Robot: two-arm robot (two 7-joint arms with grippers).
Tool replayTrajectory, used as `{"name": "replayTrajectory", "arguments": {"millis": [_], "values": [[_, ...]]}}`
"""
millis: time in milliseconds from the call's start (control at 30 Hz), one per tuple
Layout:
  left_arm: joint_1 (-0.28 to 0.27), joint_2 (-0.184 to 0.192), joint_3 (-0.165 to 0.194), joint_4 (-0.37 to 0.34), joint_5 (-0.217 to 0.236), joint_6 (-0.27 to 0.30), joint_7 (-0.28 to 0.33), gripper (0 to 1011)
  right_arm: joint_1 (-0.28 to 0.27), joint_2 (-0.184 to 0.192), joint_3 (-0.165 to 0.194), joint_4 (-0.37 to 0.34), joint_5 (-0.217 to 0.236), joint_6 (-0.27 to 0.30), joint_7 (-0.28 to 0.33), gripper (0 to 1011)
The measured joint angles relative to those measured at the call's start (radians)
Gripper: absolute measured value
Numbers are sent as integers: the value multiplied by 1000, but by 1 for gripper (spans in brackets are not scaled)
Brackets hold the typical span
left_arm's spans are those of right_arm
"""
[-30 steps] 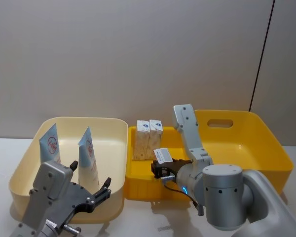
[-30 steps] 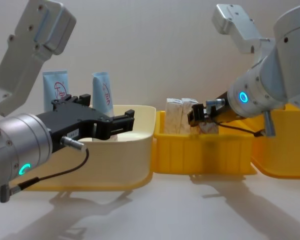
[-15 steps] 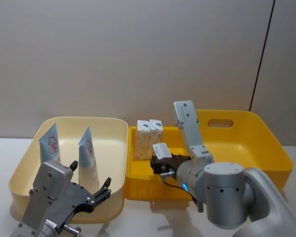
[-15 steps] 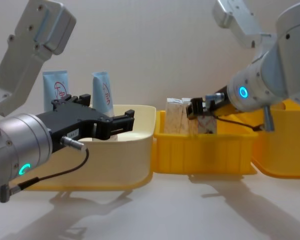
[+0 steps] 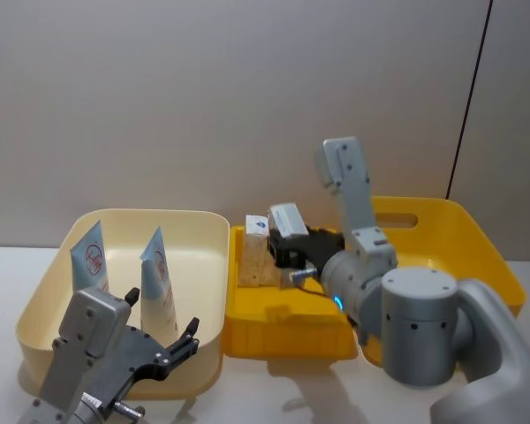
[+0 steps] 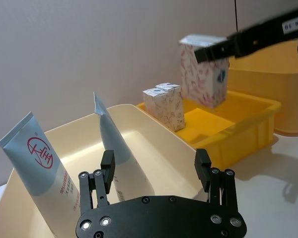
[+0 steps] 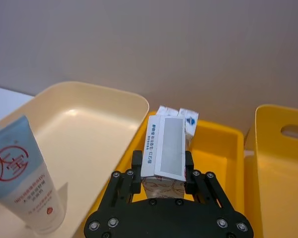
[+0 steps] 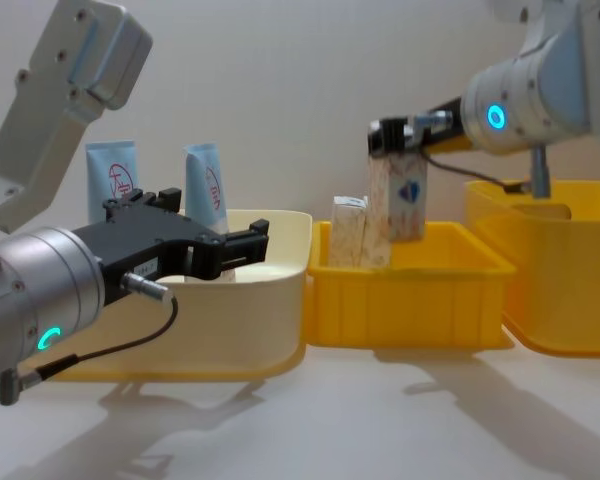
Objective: Bimanual collaborative sorting of washing and personal care products
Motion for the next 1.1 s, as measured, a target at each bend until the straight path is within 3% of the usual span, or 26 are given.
{"name": "replayTrajectory", "arguments": {"millis": [367,600,900,1100], "values": [[0,0,0,0,0,0,0,1002,27,30,19,-62,-24,-64,14,451],[0,0,0,0,0,0,0,1001,46,65,54,-110,-46,-86,9,451],[0,0,0,0,0,0,0,1002,51,122,119,-164,-73,-84,-14,451],[0,0,0,0,0,0,0,1002,38,162,172,-183,-80,-47,-22,451]]}}
